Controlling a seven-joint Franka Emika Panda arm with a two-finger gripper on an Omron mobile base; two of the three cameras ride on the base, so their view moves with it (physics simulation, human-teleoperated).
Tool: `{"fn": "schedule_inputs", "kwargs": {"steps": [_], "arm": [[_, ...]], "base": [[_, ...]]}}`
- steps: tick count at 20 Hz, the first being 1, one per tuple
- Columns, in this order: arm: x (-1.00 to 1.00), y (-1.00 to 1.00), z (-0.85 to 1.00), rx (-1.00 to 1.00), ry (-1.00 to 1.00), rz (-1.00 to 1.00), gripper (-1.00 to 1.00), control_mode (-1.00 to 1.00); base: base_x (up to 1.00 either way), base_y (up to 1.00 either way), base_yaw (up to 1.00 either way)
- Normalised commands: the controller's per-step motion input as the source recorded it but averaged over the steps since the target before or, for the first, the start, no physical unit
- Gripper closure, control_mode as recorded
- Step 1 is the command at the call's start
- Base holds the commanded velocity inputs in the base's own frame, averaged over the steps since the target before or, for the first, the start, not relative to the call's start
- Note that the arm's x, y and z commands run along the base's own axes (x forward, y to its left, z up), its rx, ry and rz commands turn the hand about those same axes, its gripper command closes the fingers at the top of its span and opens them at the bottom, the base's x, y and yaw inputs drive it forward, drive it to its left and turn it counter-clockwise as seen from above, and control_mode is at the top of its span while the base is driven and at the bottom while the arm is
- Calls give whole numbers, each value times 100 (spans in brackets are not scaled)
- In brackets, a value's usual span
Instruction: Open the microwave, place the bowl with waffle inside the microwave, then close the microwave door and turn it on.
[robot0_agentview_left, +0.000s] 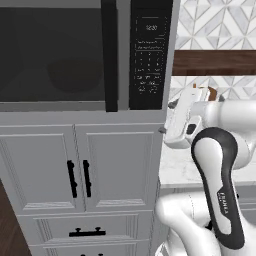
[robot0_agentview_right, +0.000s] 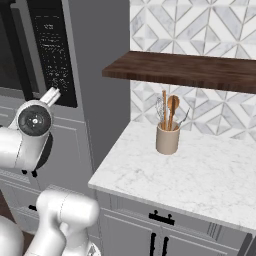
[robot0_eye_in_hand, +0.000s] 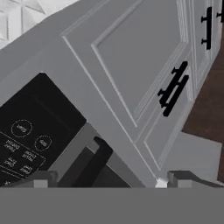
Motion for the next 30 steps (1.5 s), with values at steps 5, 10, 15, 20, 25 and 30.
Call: {"fn": "schedule_inputs", "kwargs": {"steps": [5, 10, 15, 20, 25, 30], "arm": [[18, 20, 0, 18, -14, -1, -100, -100], [33, 0, 0, 15, -10, 0, -100, -100], [43, 0, 0, 16, -4, 0, -100, -100], [44, 0, 0, 12, 0, -5, -100, -100], [44, 2, 0, 10, 0, -5, -100, -100], [43, 3, 0, 8, 0, -3, -100, -100]], "base": [[0, 0, 0], [0, 0, 0], [0, 0, 0], [0, 0, 0], [0, 0, 0], [0, 0, 0]]}}
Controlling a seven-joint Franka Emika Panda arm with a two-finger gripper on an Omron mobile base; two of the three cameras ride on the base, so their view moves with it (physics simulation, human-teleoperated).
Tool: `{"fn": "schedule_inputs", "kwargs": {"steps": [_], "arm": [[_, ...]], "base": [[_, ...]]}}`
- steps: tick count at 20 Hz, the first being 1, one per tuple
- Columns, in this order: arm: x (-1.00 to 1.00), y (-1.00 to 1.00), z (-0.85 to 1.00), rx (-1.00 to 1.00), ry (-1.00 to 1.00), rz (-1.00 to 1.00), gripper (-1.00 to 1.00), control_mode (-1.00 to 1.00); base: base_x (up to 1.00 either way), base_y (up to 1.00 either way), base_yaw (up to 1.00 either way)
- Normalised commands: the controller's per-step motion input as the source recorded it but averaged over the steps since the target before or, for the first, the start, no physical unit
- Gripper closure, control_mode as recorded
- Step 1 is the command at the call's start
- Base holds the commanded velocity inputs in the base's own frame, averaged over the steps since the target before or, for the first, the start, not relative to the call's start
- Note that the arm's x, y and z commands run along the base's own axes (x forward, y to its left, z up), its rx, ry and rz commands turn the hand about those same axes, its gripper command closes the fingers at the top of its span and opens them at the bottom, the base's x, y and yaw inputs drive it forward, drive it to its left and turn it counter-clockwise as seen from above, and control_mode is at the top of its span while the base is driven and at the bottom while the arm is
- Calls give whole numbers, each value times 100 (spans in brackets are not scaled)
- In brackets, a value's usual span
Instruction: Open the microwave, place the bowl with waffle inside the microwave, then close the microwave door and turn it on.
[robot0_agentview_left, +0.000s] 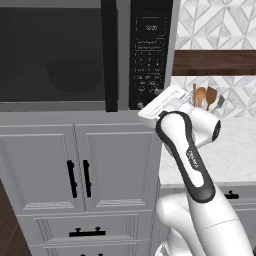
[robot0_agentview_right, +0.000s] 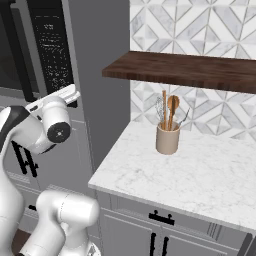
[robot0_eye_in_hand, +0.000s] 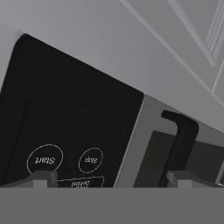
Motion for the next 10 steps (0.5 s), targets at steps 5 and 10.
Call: {"fn": "schedule_inputs", "kwargs": {"steps": [5, 10], "arm": [[41, 0, 0, 7, 0, 0, -100, -100], [38, 0, -3, 3, 0, 0, -100, -100]], "base": [[0, 0, 0], [0, 0, 0]]}}
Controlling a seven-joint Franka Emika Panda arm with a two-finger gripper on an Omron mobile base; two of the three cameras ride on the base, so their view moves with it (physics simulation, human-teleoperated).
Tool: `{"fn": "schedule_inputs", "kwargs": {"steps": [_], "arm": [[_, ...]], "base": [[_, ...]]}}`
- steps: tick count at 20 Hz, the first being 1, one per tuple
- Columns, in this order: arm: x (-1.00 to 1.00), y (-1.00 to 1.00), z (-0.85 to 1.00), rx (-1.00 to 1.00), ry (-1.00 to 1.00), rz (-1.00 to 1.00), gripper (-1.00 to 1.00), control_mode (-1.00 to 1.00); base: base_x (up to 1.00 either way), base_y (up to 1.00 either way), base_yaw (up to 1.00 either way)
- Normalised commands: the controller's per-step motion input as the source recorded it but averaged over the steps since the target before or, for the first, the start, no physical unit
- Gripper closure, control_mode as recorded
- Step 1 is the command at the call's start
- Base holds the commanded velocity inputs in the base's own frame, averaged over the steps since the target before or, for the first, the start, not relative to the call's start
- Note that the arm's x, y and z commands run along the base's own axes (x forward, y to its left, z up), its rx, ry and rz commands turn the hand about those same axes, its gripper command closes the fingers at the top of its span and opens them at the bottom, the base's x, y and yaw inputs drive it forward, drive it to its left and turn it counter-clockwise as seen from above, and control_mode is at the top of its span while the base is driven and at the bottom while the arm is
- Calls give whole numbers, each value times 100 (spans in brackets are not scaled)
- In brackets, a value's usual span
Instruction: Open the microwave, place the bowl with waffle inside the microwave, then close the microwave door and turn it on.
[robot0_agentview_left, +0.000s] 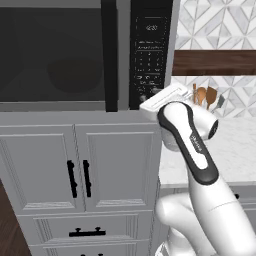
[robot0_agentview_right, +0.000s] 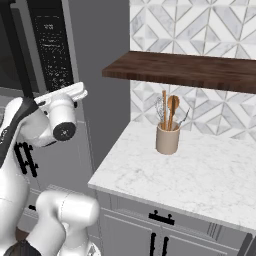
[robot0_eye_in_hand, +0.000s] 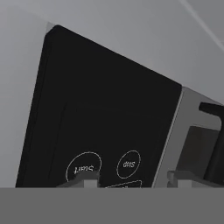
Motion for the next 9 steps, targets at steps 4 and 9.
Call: {"fn": "schedule_inputs", "kwargs": {"steps": [4, 9], "arm": [[51, 24, -8, 6, 0, 0, -100, -100], [27, 26, -8, 3, 0, 0, -100, -100]], "base": [[0, 0, 0], [0, 0, 0]]}}
